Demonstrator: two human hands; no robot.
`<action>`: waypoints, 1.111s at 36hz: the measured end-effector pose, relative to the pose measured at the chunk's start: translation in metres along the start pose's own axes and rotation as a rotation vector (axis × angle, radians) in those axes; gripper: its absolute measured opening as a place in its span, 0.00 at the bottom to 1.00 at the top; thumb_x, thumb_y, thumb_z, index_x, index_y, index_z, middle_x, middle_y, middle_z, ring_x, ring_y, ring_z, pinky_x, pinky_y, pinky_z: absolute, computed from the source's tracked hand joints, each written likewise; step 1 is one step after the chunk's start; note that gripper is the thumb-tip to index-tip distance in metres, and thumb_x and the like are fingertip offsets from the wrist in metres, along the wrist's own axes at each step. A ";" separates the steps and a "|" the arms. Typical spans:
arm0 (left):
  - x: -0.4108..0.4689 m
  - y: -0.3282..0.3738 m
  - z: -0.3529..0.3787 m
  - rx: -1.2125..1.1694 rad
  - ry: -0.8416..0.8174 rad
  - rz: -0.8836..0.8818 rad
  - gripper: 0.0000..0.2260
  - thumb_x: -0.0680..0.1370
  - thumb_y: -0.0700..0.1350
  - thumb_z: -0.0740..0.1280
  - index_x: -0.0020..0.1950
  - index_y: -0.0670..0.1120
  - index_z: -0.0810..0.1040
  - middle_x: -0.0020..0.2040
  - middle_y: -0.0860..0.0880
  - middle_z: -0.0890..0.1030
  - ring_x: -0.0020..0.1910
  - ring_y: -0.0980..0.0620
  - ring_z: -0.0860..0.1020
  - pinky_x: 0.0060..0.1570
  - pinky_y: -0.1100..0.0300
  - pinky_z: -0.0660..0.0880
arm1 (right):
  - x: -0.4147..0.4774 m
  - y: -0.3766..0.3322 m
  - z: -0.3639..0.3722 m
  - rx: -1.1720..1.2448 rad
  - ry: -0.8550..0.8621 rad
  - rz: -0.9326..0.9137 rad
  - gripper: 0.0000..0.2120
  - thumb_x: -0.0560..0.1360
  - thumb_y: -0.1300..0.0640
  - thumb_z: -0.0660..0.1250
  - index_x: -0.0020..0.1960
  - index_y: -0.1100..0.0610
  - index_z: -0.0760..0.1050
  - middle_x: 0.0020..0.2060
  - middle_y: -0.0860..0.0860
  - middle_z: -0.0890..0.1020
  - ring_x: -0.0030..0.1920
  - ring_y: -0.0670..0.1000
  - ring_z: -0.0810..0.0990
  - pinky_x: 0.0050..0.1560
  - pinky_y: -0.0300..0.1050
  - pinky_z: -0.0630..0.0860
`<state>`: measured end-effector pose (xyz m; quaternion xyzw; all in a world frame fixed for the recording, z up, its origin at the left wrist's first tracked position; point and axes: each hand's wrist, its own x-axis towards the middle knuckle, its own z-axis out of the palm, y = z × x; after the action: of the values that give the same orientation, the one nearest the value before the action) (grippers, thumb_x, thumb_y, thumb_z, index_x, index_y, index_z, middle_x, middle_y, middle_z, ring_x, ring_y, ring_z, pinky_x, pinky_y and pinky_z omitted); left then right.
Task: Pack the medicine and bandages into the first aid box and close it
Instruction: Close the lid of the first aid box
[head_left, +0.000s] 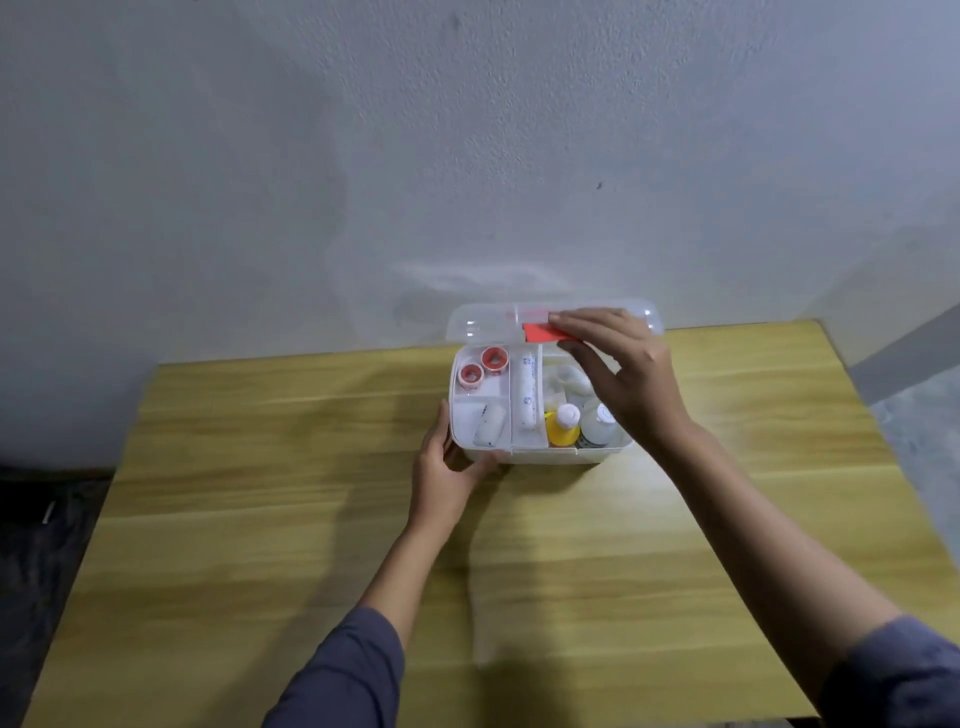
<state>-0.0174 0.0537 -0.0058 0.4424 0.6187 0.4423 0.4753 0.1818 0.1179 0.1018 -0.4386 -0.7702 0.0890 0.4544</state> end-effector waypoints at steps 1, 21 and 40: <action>0.001 0.000 0.002 -0.015 -0.004 -0.007 0.39 0.64 0.42 0.78 0.72 0.46 0.65 0.66 0.48 0.75 0.64 0.55 0.74 0.65 0.54 0.71 | -0.008 -0.001 0.000 0.001 -0.009 -0.008 0.10 0.75 0.60 0.66 0.54 0.60 0.80 0.50 0.53 0.84 0.52 0.50 0.79 0.53 0.47 0.75; 0.007 -0.004 0.013 -0.130 -0.010 -0.014 0.39 0.66 0.36 0.76 0.73 0.43 0.61 0.71 0.45 0.70 0.69 0.53 0.70 0.67 0.53 0.68 | -0.107 0.011 0.019 0.091 -0.203 0.170 0.10 0.73 0.62 0.69 0.53 0.58 0.81 0.49 0.52 0.84 0.48 0.52 0.79 0.53 0.40 0.74; 0.007 -0.003 0.011 -0.105 -0.039 -0.007 0.37 0.69 0.42 0.74 0.74 0.45 0.61 0.72 0.47 0.68 0.70 0.52 0.67 0.68 0.45 0.66 | -0.094 0.015 0.019 0.009 -0.221 0.079 0.14 0.74 0.52 0.66 0.51 0.62 0.81 0.55 0.57 0.81 0.59 0.52 0.75 0.61 0.43 0.73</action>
<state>-0.0084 0.0613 -0.0114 0.4230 0.5868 0.4638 0.5115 0.1954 0.0607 0.0246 -0.4543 -0.7973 0.1582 0.3646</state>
